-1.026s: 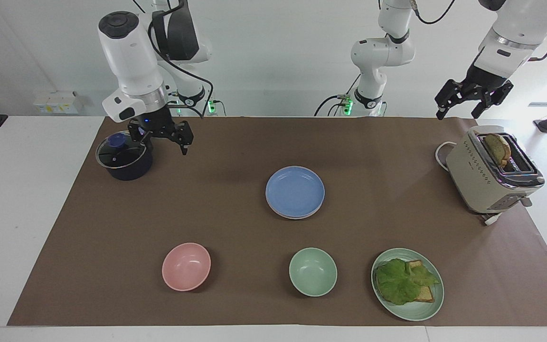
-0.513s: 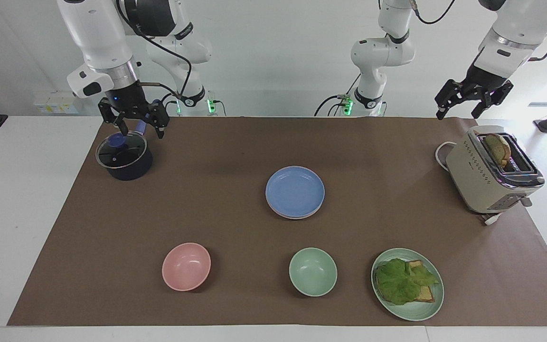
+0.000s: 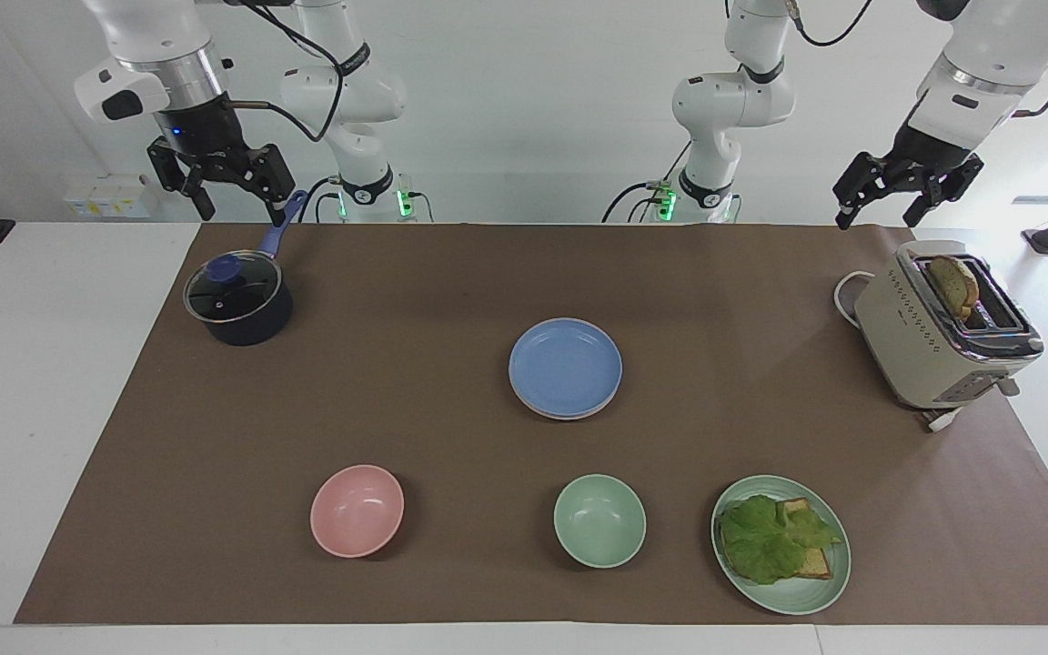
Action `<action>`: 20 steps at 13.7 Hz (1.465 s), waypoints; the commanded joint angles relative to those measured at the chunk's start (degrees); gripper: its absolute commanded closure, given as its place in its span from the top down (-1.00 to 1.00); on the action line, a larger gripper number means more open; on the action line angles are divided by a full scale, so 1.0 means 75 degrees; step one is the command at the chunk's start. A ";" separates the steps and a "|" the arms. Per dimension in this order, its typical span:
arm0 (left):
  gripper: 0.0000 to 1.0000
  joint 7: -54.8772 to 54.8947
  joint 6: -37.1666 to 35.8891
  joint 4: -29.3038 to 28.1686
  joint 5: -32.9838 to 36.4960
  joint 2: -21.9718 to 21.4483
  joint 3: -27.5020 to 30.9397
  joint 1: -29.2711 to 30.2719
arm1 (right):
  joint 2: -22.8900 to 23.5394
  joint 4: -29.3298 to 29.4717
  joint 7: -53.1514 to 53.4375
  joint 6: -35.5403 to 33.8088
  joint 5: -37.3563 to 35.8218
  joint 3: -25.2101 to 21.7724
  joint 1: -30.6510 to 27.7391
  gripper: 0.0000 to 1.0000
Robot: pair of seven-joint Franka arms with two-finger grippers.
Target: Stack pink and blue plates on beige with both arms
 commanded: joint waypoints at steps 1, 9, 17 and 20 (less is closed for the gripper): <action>1.00 0.0083 -0.0051 -0.0076 0.0102 -0.0070 -0.0076 0.0096 | -0.0135 0.0117 -0.0162 -0.0275 0.0236 -0.0251 -0.0144 1.00; 1.00 0.0083 -0.0051 -0.0076 0.0102 -0.0070 -0.0076 0.0096 | -0.0791 -0.1019 -0.0407 -0.0393 0.0131 -0.0499 0.0124 1.00; 1.00 0.0083 -0.0051 -0.0076 0.0102 -0.0070 -0.0076 0.0096 | -0.0745 -0.1067 -0.1252 -0.0252 0.0025 -0.0475 0.0430 1.00; 1.00 0.0083 -0.0051 -0.0076 0.0102 -0.0070 -0.0076 0.0096 | -0.0335 -0.0459 -0.1579 -0.0591 -0.0374 -0.0544 0.0371 1.00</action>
